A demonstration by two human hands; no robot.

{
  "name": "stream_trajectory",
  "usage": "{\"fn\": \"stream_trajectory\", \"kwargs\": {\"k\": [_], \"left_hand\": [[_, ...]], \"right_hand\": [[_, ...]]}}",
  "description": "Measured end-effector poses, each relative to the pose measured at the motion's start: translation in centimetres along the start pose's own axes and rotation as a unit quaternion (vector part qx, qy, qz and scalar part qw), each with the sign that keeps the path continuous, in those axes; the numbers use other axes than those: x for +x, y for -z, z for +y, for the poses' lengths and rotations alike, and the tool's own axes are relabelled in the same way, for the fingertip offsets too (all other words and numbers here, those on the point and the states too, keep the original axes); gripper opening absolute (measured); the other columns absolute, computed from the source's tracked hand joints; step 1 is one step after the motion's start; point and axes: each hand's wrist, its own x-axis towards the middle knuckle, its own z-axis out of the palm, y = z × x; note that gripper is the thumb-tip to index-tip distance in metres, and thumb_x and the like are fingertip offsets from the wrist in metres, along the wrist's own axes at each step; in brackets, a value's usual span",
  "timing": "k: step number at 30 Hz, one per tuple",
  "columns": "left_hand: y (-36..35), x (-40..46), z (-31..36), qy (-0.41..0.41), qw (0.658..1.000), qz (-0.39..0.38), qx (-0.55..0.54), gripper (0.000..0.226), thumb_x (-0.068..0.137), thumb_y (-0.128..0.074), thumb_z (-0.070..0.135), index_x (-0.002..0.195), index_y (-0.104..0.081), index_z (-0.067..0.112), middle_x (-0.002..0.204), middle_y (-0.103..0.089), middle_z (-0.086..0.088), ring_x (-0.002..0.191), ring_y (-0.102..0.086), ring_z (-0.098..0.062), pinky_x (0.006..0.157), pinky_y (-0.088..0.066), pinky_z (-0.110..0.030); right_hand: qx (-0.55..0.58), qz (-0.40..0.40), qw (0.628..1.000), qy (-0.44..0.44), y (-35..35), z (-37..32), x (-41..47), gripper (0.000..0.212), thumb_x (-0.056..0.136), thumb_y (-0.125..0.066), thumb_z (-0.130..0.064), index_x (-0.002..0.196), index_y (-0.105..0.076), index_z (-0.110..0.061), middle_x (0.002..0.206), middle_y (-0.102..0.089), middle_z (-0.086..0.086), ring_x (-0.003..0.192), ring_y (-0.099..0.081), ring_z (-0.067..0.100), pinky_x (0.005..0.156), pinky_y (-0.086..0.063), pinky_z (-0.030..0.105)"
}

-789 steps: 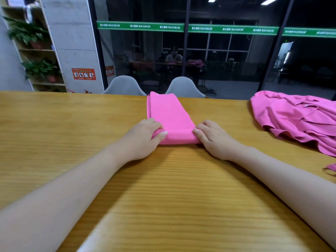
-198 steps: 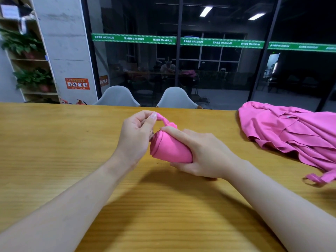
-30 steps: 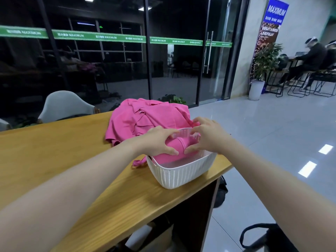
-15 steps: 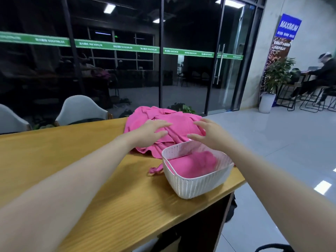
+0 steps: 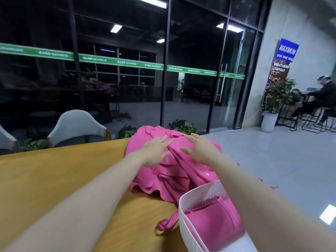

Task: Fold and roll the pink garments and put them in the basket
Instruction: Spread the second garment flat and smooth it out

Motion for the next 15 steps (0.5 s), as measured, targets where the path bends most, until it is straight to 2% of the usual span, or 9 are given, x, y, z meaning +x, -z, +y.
{"fn": "stream_trajectory", "kwargs": {"k": [7,10,13,15], "left_hand": [[-3.9,5.8,-2.8,-0.044,0.999,0.014,0.015,0.056,0.11,-0.034,0.038,0.163,-0.016,0.03,0.171,-0.011,-0.001,0.157,-0.011,-0.022,0.127,-0.009,-0.038],[-5.0,7.2,-3.6,-0.06,0.997,0.045,-0.003,0.05,0.109,-0.038,0.038,0.159,-0.032,0.031,0.167,-0.027,0.002,0.154,-0.021,-0.021,0.126,-0.018,-0.04],[-5.7,7.6,-4.1,-0.083,0.99,0.108,-0.026,0.041,0.106,-0.049,0.036,0.146,-0.055,0.03,0.152,-0.051,0.007,0.147,-0.037,-0.021,0.12,-0.03,-0.039],[-5.9,7.5,-4.1,-0.091,0.984,0.146,-0.042,0.032,0.103,-0.056,0.033,0.132,-0.069,0.027,0.138,-0.064,0.007,0.141,-0.048,-0.021,0.115,-0.037,-0.038]], "right_hand": [[-0.056,0.005,0.998,0.023,-2.9,0.3,2.9,0.077,0.1,-0.047,-0.062,0.16,-0.028,-0.019,0.167,-0.025,0.005,0.154,-0.022,0.023,0.123,-0.019,0.037],[-0.096,-0.014,0.995,0.025,-4.1,1.0,3.5,0.056,0.104,-0.043,-0.053,0.147,-0.048,-0.018,0.155,-0.044,0.006,0.144,-0.038,0.026,0.118,-0.029,0.042],[-0.11,-0.013,0.993,0.033,-4.3,1.2,3.9,0.038,0.106,-0.04,-0.042,0.125,-0.066,-0.02,0.132,-0.06,0.003,0.122,-0.056,0.026,0.101,-0.041,0.04],[-0.127,-0.024,0.991,0.024,-4.4,1.0,3.9,0.036,0.108,-0.04,-0.033,0.127,-0.068,-0.022,0.133,-0.063,0.003,0.119,-0.059,0.025,0.099,-0.044,0.038]]}}
